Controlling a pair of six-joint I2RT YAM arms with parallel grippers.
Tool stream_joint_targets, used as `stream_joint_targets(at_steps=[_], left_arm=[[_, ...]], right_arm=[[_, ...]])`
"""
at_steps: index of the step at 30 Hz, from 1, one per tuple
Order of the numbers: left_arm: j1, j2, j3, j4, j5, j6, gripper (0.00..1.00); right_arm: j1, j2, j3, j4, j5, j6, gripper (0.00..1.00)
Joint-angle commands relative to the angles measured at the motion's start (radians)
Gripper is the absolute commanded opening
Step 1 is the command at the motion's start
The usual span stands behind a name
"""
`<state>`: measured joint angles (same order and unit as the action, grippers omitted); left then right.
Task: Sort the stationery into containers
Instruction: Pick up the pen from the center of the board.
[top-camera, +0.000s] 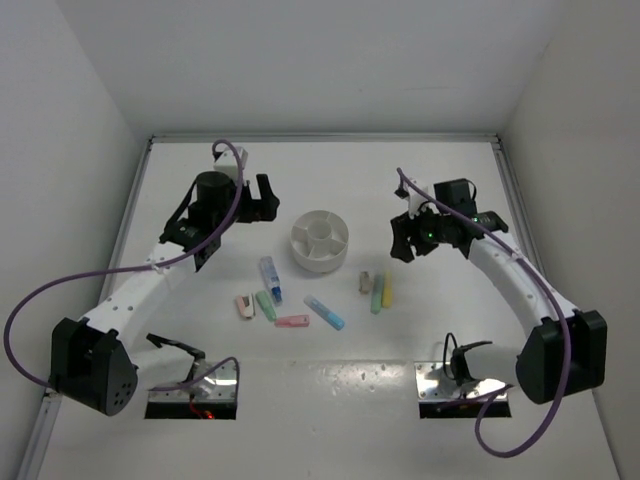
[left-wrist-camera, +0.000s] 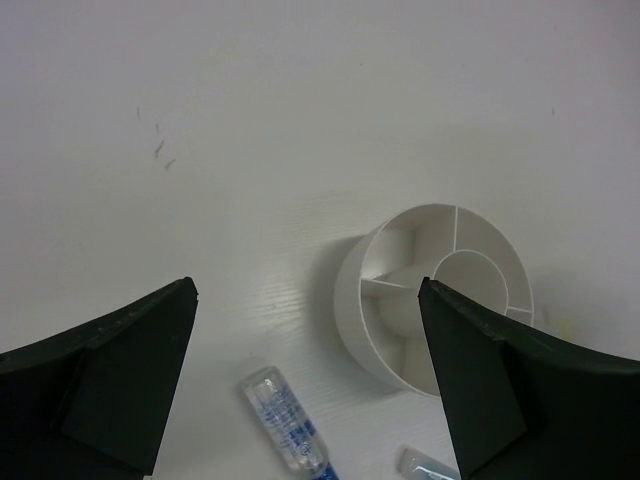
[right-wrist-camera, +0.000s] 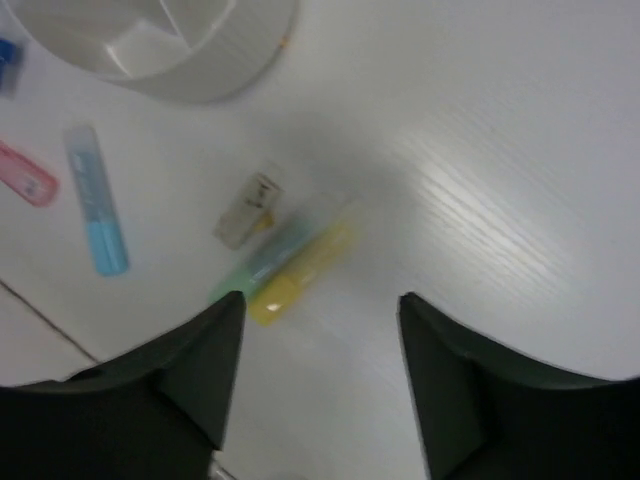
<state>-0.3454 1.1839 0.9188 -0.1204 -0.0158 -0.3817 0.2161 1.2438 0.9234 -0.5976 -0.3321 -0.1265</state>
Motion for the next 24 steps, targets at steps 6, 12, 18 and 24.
stream_joint_targets(at_steps=[6,12,18,24], left_arm=[[-0.006,-0.021,0.018,0.01,-0.012,0.02,1.0],[-0.006,-0.021,0.018,0.01,-0.003,0.02,1.0],[-0.006,-0.03,0.018,0.01,-0.012,0.029,1.0],[-0.006,-0.03,0.018,0.01,-0.003,0.029,1.0]], right_arm=[[0.014,0.049,-0.008,-0.079,-0.001,0.163,0.08],[0.034,0.124,-0.04,-0.058,-0.005,0.235,0.23],[0.054,0.296,-0.003,-0.06,0.016,0.257,0.32],[0.072,0.397,0.026,-0.028,0.074,0.257,0.38]])
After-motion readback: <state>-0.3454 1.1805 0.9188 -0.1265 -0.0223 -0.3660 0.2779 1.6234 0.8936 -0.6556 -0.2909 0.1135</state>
